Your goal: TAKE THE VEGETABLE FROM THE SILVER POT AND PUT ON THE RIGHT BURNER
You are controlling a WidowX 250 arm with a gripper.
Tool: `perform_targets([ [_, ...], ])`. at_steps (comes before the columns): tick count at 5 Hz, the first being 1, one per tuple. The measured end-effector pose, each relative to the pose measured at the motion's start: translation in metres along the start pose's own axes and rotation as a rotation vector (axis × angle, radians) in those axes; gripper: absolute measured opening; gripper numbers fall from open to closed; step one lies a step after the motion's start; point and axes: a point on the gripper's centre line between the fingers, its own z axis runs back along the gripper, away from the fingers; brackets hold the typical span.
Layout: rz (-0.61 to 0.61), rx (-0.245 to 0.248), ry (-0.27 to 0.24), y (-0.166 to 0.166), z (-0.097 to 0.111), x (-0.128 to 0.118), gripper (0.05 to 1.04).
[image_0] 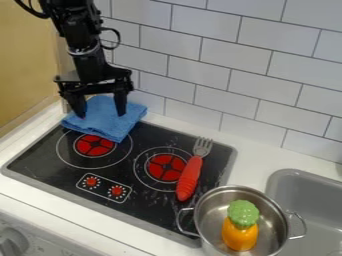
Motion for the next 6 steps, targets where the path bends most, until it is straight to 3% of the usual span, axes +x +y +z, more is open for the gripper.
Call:
perform_targets([
  [1, -0.045, -0.023, -0.035, -0.013, 0.013, -0.001, 0.999],
  [3, -0.209, -0.07, -0.031, -0.048, 0.025, -0.032, 0.999],
  [4, -0.343, -0.088, 0.008, -0.077, 0.021, -0.059, 0.999],
  [6, -0.528, -0.147, 0.024, -0.133, 0.017, -0.095, 0.999],
])
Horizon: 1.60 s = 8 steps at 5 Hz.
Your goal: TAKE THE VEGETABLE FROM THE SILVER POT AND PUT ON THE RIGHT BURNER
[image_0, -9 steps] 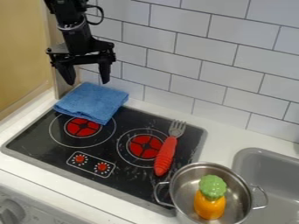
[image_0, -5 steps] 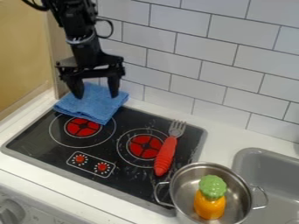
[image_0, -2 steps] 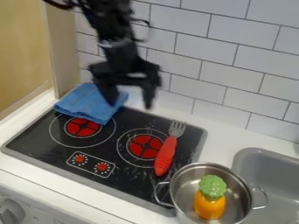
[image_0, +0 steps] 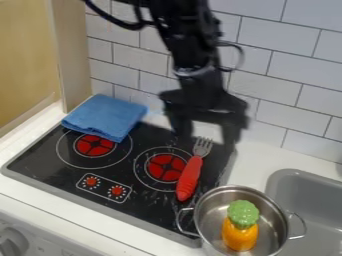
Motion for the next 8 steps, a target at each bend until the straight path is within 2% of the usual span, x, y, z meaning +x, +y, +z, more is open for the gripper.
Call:
perform_targets([
  [1, -0.056, -0.001, 0.035, -0.017, -0.008, -0.014, 0.999],
  [4, -0.122, 0.01, 0.111, -0.034, -0.024, -0.047, 0.999],
  [5, -0.139, 0.009, 0.132, -0.037, -0.032, -0.05, 0.999],
  [6, -0.138, 0.031, 0.159, -0.035, -0.04, -0.054, 0.999],
  [7, -0.15, 0.038, 0.17, -0.037, -0.046, -0.057, 0.961],
  [8, -0.161, 0.051, 0.162, -0.037, -0.049, -0.056, 0.654],
])
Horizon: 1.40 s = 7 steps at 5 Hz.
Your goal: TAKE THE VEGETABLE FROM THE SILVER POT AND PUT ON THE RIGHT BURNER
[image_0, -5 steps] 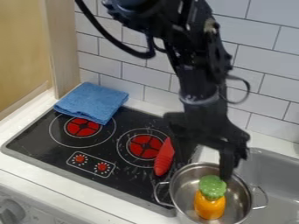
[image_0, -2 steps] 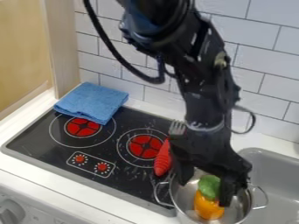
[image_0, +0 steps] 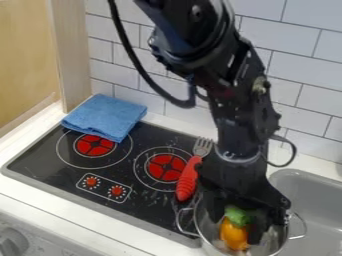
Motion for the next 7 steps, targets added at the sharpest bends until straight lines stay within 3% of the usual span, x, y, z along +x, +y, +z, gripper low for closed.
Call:
perform_targets([
  [2, -0.011, -0.013, -0.01, -0.002, 0.0, 0.002, 0.608],
  [3, -0.013, -0.005, -0.038, 0.006, 0.013, 0.005, 0.608],
  [5, 0.086, -0.011, -0.126, 0.041, 0.057, 0.02, 0.608],
  [6, 0.171, 0.02, -0.146, 0.074, 0.068, 0.028, 0.608],
  [7, 0.261, 0.028, -0.128, 0.11, 0.059, 0.042, 0.608],
])
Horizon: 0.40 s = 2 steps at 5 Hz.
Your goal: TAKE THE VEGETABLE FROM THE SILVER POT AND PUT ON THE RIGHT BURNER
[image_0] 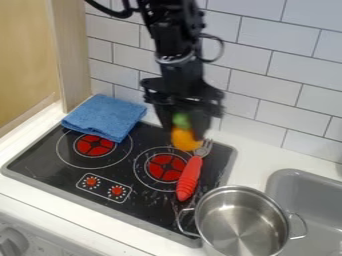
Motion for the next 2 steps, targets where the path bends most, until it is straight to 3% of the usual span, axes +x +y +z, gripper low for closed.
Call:
perform_targets([
  [1, 0.035, 0.012, 0.02, 0.014, -0.014, 0.015, 0.608],
  [2, 0.064, 0.031, 0.006, 0.02, -0.021, 0.036, 0.607],
])
